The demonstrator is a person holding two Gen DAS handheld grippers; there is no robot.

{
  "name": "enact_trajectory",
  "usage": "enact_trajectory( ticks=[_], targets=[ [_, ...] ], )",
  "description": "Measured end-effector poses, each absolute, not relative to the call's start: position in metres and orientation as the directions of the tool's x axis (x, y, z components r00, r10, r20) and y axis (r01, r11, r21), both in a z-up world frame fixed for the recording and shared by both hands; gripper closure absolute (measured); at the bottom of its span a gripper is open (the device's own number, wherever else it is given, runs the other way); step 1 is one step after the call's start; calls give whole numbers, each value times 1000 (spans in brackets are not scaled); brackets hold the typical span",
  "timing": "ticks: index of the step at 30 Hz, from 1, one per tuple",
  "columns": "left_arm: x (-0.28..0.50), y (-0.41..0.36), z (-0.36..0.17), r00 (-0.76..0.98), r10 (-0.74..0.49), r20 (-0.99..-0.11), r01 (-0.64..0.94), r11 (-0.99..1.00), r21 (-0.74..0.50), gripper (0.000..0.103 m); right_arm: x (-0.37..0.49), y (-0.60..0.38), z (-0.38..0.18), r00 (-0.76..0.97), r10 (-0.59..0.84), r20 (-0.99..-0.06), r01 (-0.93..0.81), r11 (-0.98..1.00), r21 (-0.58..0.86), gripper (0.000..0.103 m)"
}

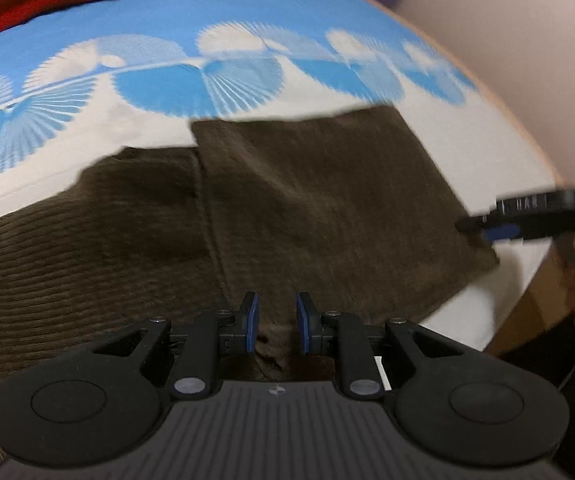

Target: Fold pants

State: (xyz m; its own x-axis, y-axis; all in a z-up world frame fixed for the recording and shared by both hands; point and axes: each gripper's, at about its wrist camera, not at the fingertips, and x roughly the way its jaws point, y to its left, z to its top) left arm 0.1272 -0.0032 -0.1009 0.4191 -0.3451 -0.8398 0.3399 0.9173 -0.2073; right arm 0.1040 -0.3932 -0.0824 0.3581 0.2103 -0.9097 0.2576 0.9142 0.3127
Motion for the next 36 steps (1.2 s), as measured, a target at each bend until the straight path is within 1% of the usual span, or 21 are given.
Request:
enact_trajectory(
  ticks=[3, 4, 7, 15, 16, 17, 18, 19, 20, 21, 22, 23, 24, 25, 27, 30, 32, 34, 36],
  targets=[
    [125, -17, -121, 348, -265, -899, 380, 917, -123, 79, 103, -392, -85, 341, 220, -914, 260, 912, 317, 45],
    [125, -18, -124, 338, -261, -904, 378, 918, -123, 79, 103, -392, -86, 333, 227, -915, 260, 911, 321, 43],
    [127, -13, -122, 342, -278, -897, 351, 924, -153, 79, 101, -394, -89, 313, 250, -916, 269, 902, 338, 38],
    [133, 6, -103, 442, -296, -847, 264, 945, -193, 78, 100, -391, -89, 315, 252, -915, 249, 908, 336, 38],
    [133, 6, -99, 453, -298, -840, 254, 947, -199, 78, 100, -390, -88, 317, 249, -915, 245, 910, 333, 41],
    [134, 8, -95, 464, -303, -832, 245, 947, -208, 77, 99, -390, -87, 321, 241, -916, 242, 914, 325, 48],
    [135, 9, -93, 475, -310, -824, 239, 946, -218, 76, 98, -390, -85, 330, 234, -915, 237, 917, 320, 52],
    [134, 9, -89, 488, -316, -813, 235, 945, -227, 75, 96, -390, -83, 342, 234, -910, 236, 916, 325, 63],
    [133, 9, -85, 505, -322, -801, 233, 944, -233, 73, 94, -389, -79, 360, 239, -902, 228, 914, 334, 71],
    [131, 9, -81, 517, -330, -790, 234, 942, -240, 72, 92, -387, -73, 385, 242, -890, 206, 918, 339, 73],
    [130, 10, -75, 531, -347, -773, 239, 937, -256, 71, 88, -380, -62, 429, 242, -870, 161, 928, 337, 76],
    [128, 11, -71, 541, -365, -757, 245, 930, -274, 64, 84, -372, -48, 484, 249, -839, 91, 939, 332, 78],
    [127, 12, -66, 553, -389, -737, 252, 921, -297, 55, 79, -362, -35, 531, 261, -806, 14, 949, 316, 78],
    [126, 13, -61, 565, -421, -710, 263, 907, -329, 50, 71, -350, -20, 580, 286, -763, -85, 953, 292, 78],
    [126, 15, -53, 570, -500, -652, 289, 865, -411, 32, 58, -330, -3, 627, 356, -693, -245, 934, 259, 78],
    [129, 17, -46, 556, -592, -583, 308, 798, -517, 27, 41, -298, 8, 636, 446, -630, -445, 879, 172, 79],
    [132, 17, -43, 554, -633, -541, 308, 759, -573, 24, 31, -277, 8, 626, 474, -619, -542, 836, 92, 79],
    [135, 16, -44, 546, -650, -528, 300, 741, -601, 23, 22, -258, 4, 609, 486, -627, -615, 789, 14, 79],
    [141, 11, -48, 528, -651, -546, 286, 741, -608, 23, 18, -244, 0, 592, 494, -636, -655, 756, -22, 79]
  ],
)
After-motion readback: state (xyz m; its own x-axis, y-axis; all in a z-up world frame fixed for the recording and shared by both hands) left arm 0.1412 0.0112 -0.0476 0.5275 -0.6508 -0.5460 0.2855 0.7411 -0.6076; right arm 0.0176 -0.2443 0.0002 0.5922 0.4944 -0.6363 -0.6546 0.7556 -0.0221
